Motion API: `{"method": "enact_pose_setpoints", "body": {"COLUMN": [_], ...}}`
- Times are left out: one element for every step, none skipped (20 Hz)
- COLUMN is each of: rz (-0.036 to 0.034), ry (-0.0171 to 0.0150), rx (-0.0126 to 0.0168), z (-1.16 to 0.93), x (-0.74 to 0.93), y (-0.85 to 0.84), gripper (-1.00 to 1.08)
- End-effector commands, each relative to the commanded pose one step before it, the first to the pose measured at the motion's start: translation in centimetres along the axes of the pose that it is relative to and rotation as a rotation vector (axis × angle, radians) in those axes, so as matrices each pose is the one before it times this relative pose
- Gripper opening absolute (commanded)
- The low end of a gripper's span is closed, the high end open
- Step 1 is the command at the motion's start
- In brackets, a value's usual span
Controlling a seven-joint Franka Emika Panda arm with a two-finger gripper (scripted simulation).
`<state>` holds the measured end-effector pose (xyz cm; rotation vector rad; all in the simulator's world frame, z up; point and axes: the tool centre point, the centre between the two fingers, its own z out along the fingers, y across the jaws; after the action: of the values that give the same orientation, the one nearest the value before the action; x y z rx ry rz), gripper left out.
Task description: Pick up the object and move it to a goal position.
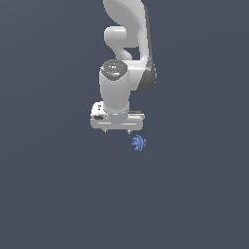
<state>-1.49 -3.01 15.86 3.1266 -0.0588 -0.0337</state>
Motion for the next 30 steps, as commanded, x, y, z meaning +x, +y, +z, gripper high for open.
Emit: {"method": "enact_pose_setpoints", "body": {"rz": [0.00000, -0.00084, -0.00245, -0.00394, -0.00560, -0.00718, -0.00822, -0.00697, -0.00536, -0.00376, -0.00216, 0.00000, 0.00067, 0.00036, -0.00062, -0.00097, 0.00000, 0.00168, 0.00258, 0.00358, 0.00467, 0.00588, 0.00692, 0.00803, 0.00905, 0.01002, 0.01110, 0.01216, 0.01312, 0.01423], "ry": [0.00000, 0.00028, 0.00082, 0.00132, 0.00187, 0.00240, 0.00275, 0.00236, 0.00186, 0.00136, 0.00086, 0.00000, -0.00007, -0.00034, -0.00021, -0.00005, 0.00000, 0.00017, 0.00010, 0.00009, 0.00009, 0.00009, 0.00009, 0.00009, 0.00009, 0.00010, 0.00012, 0.00013, 0.00012, 0.00010], "rx": [0.00000, -0.00041, -0.00119, -0.00192, -0.00276, -0.00358, -0.00418, -0.00363, -0.00288, -0.00212, -0.00133, 0.00000, 0.00015, 0.00048, 0.00021, -0.00003, 0.00000, -0.00005, 0.00012, 0.00023, 0.00034, 0.00045, 0.00054, 0.00063, 0.00071, 0.00076, 0.00082, 0.00088, 0.00094, 0.00101], "z": [0.000, -0.006, -0.016, -0.024, -0.035, -0.044, -0.049, -0.041, -0.030, -0.020, -0.011, 0.019, -0.013, -0.004, -0.009, -0.005, 0.008, 0.010, 0.025, 0.036, 0.046, 0.057, 0.068, 0.078, 0.088, 0.098, 0.108, 0.118, 0.128, 0.138], "x": [0.000, 0.013, 0.038, 0.063, 0.088, 0.113, 0.130, 0.111, 0.087, 0.064, 0.039, 0.016, -0.019, -0.018, -0.008, 0.002, 0.005, -0.001, 0.000, -0.001, -0.003, -0.006, -0.008, -0.011, -0.014, -0.018, -0.022, -0.027, -0.033, -0.040], "y": [0.001, 0.014, 0.044, 0.081, 0.107, 0.139, 0.164, 0.138, 0.108, 0.077, 0.043, 0.045, -0.054, -0.016, 0.023, 0.002, -0.019, -0.006, -0.038, -0.064, -0.085, -0.098, -0.122, -0.139, -0.156, -0.173, -0.191, -0.207, -0.223, -0.240], "gripper": [1.00, 1.00, 1.00, 1.00, 1.00, 1.00, 1.00, 1.00, 1.00, 1.00, 1.00, 1.00, 1.00, 1.00, 1.00, 1.00, 1.00, 1.00, 1.00, 1.00, 1.00, 1.00, 1.00, 1.00, 1.00, 1.00, 1.00, 1.00, 1.00, 1.00]}}
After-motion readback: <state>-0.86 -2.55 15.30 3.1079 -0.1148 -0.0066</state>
